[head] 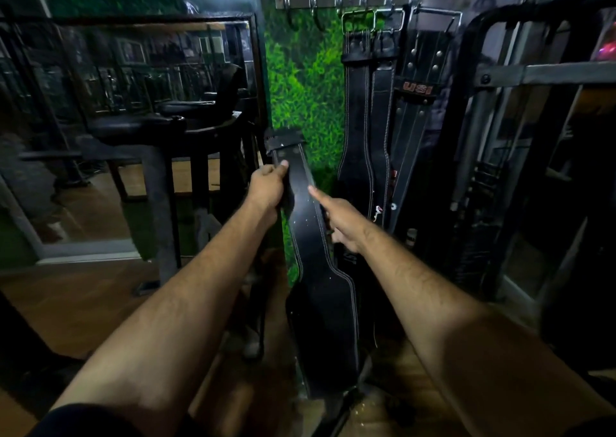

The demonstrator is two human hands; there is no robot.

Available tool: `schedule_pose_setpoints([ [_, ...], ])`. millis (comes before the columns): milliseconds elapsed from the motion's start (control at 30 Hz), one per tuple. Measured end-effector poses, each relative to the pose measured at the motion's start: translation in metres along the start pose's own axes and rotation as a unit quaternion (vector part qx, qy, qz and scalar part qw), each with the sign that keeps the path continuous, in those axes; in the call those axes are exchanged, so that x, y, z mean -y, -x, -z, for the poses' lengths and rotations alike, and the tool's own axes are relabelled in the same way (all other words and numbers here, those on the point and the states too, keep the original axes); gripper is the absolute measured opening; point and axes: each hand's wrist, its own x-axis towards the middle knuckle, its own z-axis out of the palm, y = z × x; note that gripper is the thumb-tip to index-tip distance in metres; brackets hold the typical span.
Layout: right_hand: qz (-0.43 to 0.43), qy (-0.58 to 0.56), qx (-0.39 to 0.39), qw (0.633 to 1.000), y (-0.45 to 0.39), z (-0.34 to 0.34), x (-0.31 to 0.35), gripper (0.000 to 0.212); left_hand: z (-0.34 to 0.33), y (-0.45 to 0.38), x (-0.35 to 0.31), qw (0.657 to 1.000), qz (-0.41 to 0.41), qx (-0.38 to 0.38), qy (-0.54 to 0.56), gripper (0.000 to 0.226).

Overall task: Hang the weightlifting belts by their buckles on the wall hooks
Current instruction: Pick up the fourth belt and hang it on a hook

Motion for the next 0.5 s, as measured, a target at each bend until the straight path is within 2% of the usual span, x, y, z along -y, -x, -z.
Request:
schedule_pose_setpoints([
  [67,0.021,-0.038,-0.030,0.999,-0.007,0.007,0.005,0.066,-0.008,0.004,0.008,0.998,-0.058,-0.010,-0.019,0.034],
  [167,0.084,-0.076,-0.061,0.992,-0.031,0.025,0.015,0.073,-0.030,0.009,0.015,0.992,-0.121,0.021,-0.015,0.021],
  [233,0.157,-0.083,-0.082,0.981,-0.042,0.037,0.032,0.048,-0.045,0.004,0.018,0.989,-0.140,0.041,-0.021,0.018],
  [267,0.191,-0.079,-0.088,0.974,-0.050,0.046,0.042,0.031,-0.053,-0.001,0.019,0.988,-0.143,0.043,-0.033,0.023],
  [333,0.245,-0.058,-0.105,0.962,-0.062,0.058,0.056,0.014,-0.063,-0.009,0.024,0.986,-0.145,0.049,-0.061,0.038],
  [400,0.270,-0.033,-0.100,0.957,-0.074,0.070,0.061,0.009,-0.078,-0.017,0.027,0.985,-0.153,0.043,-0.069,0.040],
  [500,0.270,-0.023,-0.092,0.958,-0.089,0.084,0.056,0.017,-0.098,-0.024,0.022,0.988,-0.152,0.012,-0.037,0.033],
])
